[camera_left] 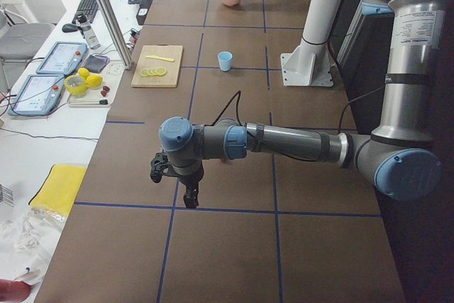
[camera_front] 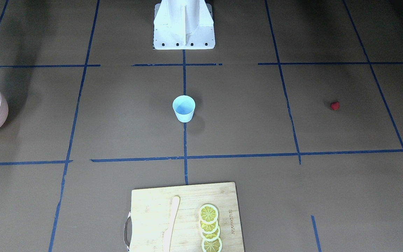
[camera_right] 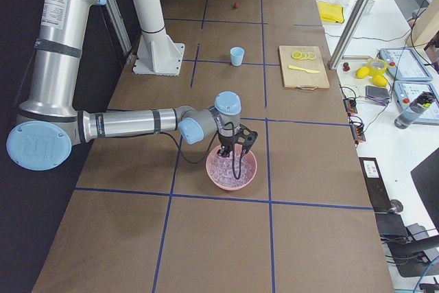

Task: Put ice and strawberries in cup
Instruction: 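Lower the right gripper into the pink bowl and grasp an ice cube, then carry the ice cube with the right gripper over the blue cup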

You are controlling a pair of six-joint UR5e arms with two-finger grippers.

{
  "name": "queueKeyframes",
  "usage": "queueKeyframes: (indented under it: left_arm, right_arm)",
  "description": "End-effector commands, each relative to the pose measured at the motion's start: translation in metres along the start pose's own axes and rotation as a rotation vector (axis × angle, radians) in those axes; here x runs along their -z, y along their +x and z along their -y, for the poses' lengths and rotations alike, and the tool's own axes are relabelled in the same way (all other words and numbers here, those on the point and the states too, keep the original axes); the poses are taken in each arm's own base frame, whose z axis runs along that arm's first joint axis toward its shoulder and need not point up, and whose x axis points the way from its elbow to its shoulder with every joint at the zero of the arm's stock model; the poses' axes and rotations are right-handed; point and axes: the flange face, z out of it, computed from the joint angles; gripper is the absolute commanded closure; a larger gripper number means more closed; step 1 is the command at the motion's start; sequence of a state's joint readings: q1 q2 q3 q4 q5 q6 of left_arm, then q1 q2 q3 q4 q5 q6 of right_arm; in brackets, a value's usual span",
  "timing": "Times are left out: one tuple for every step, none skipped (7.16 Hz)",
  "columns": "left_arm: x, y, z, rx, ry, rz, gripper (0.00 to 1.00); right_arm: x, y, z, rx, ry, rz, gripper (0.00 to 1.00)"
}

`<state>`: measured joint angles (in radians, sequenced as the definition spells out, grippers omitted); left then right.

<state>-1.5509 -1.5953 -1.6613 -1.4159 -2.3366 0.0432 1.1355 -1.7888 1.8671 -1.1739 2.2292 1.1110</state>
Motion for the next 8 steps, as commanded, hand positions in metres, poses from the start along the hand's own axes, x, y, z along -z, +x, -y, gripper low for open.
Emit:
queueKeyframes:
  left_arm:
    - [0.000,0.000,0.000,0.000,0.000,-0.001,0.00]
    - [0.000,0.000,0.000,0.001,-0.001,-0.001,0.00]
    - [0.000,0.000,0.000,0.001,-0.001,-0.001,0.00]
    - [0.000,0.000,0.000,0.001,-0.001,-0.001,0.00]
    - [-0.001,-0.001,-0.001,0.003,-0.003,-0.001,0.00]
    - [-0.004,-0.003,-0.005,0.006,-0.008,-0.003,0.00]
    - [-0.004,-0.003,-0.005,0.006,-0.008,-0.002,0.00]
    - [-0.005,-0.004,-0.006,0.008,-0.010,-0.003,0.00]
  right_arm:
    - [0.037,-0.024,-0.014,0.040,0.034,0.061,1.00]
    - [0.056,-0.041,-0.022,0.047,0.051,0.100,1.00]
    - [0.073,-0.069,-0.030,-0.006,0.061,0.152,1.00]
    - [0.083,-0.115,-0.045,0.000,0.043,0.207,1.00]
    - [0.083,-0.169,-0.063,0.009,0.007,0.257,1.00]
    - [0.076,-0.238,-0.101,0.012,-0.054,0.302,1.00]
    - [0.072,-0.307,-0.141,-0.017,-0.067,0.301,0.99]
    - [0.064,-0.384,-0.193,-0.003,-0.061,0.256,0.99]
